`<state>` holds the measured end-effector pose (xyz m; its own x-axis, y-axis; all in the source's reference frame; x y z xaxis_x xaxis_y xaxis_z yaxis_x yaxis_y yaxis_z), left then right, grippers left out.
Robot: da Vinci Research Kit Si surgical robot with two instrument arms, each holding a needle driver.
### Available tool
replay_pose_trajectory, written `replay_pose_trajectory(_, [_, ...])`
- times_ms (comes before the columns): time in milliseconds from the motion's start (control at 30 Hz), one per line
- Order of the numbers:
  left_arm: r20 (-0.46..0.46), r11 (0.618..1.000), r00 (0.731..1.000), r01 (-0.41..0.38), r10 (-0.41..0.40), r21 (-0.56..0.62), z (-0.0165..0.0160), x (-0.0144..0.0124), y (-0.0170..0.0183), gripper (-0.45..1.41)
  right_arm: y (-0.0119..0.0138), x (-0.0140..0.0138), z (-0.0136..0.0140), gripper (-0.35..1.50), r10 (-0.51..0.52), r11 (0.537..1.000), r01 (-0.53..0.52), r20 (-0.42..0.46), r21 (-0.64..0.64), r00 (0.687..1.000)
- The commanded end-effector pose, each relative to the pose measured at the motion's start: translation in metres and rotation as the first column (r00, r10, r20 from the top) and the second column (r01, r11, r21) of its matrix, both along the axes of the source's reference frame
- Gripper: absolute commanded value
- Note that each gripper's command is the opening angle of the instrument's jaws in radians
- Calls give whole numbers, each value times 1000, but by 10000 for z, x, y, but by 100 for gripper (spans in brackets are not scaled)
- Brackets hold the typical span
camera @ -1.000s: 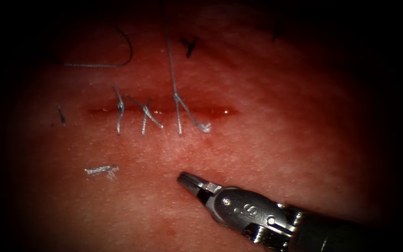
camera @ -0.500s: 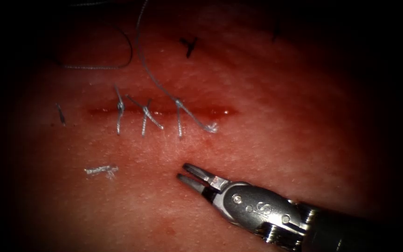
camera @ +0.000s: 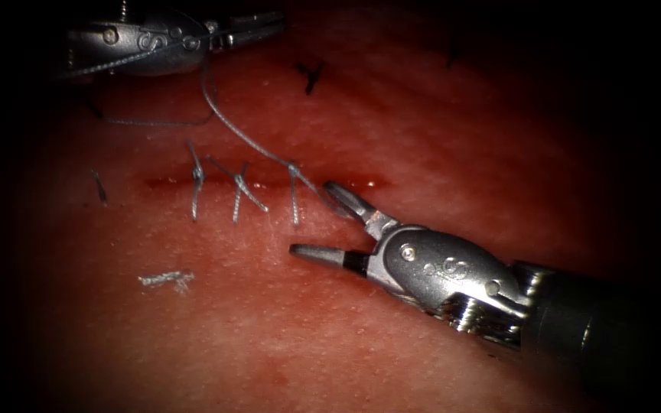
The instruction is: Wound Closure
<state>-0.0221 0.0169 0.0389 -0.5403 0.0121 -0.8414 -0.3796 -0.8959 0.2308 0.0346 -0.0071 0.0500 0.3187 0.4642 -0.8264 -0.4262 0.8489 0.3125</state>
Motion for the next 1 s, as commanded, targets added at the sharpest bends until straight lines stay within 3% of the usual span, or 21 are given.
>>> replay_pose_trajectory(33, [13, 1000, 1000, 1, -1, -1, -9, -9, 5, -45, 10, 12, 9, 75, -4, 1000, 4, 2, 6, 1000])
replay_pose_trajectory(167, [39, 1000, 999, 10, -11, 10, -53, -19, -2, -45, 18, 17, 17, 75, -17, 1000, 17, 20, 5, 1000])
replay_pose_trajectory(300, [50, 1000, 999, 13, -14, 22, -74, -27, -8, -45, 25, 28, 23, 75, -31, 1000, 31, 43, 3, 999])
replay_pose_trajectory(567, [62, 1000, 998, 0, 0, 10, -66, -25, -8, -45, 45, 45, 41, 78, -36, 999, 36, 79, 4, 996])
replay_pose_trajectory(767, [71, 1000, 997, -8, 7, 8, -72, -24, -13, -45, 62, 59, 65, 98, -31, 1000, 31, 93, 2, 995])
replay_pose_trajectory(1000, [84, 1000, 996, -7, 6, 18, -88, -30, -15, -45, 58, 72, 90, 100, -38, 999, 39, 116, -6, 993])
